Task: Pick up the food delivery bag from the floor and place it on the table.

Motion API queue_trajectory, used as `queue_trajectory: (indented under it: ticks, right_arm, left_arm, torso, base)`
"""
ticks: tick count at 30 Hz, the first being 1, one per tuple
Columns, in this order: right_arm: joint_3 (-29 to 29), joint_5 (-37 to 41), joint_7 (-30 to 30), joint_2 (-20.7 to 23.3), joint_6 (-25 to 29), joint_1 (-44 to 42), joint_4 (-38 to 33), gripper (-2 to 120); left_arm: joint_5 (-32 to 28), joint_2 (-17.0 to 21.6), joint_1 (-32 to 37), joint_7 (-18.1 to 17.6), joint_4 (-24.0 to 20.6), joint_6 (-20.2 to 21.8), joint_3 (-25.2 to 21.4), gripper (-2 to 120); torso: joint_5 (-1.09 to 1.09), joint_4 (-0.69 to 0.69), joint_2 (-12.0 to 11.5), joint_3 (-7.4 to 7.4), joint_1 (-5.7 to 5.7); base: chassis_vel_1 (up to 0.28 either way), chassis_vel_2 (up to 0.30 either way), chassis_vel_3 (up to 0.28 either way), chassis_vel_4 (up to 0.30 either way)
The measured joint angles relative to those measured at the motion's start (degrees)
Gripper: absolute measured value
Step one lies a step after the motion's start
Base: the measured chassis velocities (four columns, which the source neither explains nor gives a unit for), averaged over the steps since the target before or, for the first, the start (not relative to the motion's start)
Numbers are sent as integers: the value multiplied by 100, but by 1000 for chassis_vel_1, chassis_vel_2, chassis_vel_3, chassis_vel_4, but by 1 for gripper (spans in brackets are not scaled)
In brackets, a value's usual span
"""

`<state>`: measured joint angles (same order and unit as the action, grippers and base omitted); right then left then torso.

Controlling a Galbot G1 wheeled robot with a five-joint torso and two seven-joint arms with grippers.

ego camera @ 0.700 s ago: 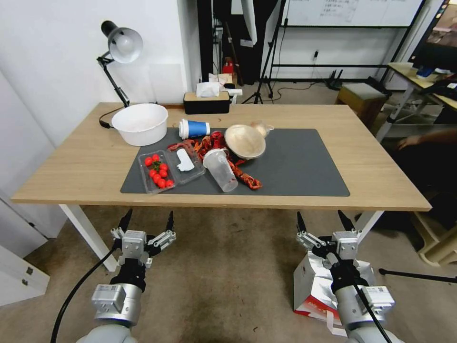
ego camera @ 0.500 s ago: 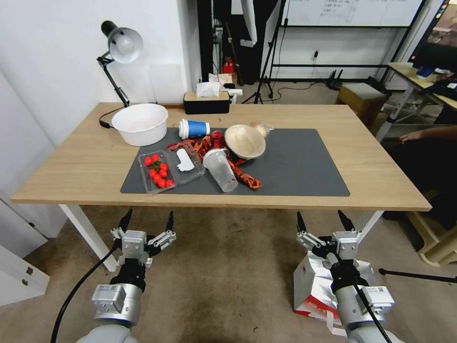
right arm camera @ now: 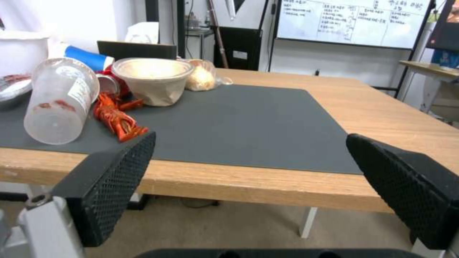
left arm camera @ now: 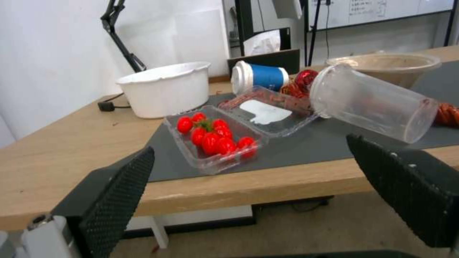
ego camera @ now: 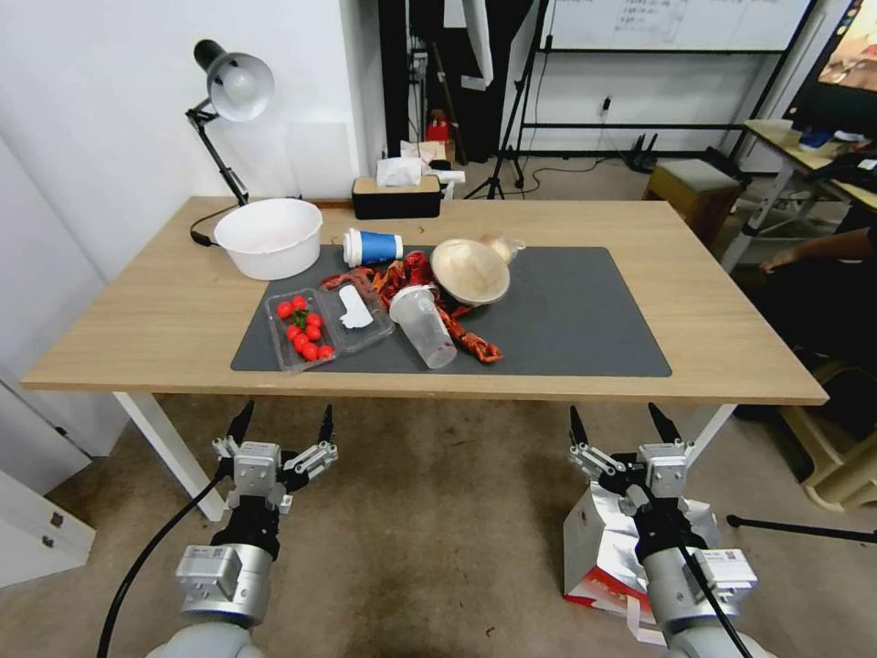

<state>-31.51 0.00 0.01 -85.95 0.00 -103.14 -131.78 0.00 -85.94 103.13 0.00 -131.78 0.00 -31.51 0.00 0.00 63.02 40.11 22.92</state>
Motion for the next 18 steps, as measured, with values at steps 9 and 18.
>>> queue_trajectory:
  ticks: [9, 18]
  right_arm:
    - [-2, 8, 0, 0, -9, 2, -3, 100]
    - [-659, 933, -178, -2, -1199, 334, -721, 100]
  left_arm:
    - [0, 0, 0, 0, 0, 0, 0, 100]
    - [-821, -505, -519, 76, -15, 443, 322, 100]
  torso:
    - [0, 0, 0, 0, 0]
    - [3, 0, 0, 0, 1]
  base:
    - [0, 0, 0, 0]
    - [0, 0, 0, 0]
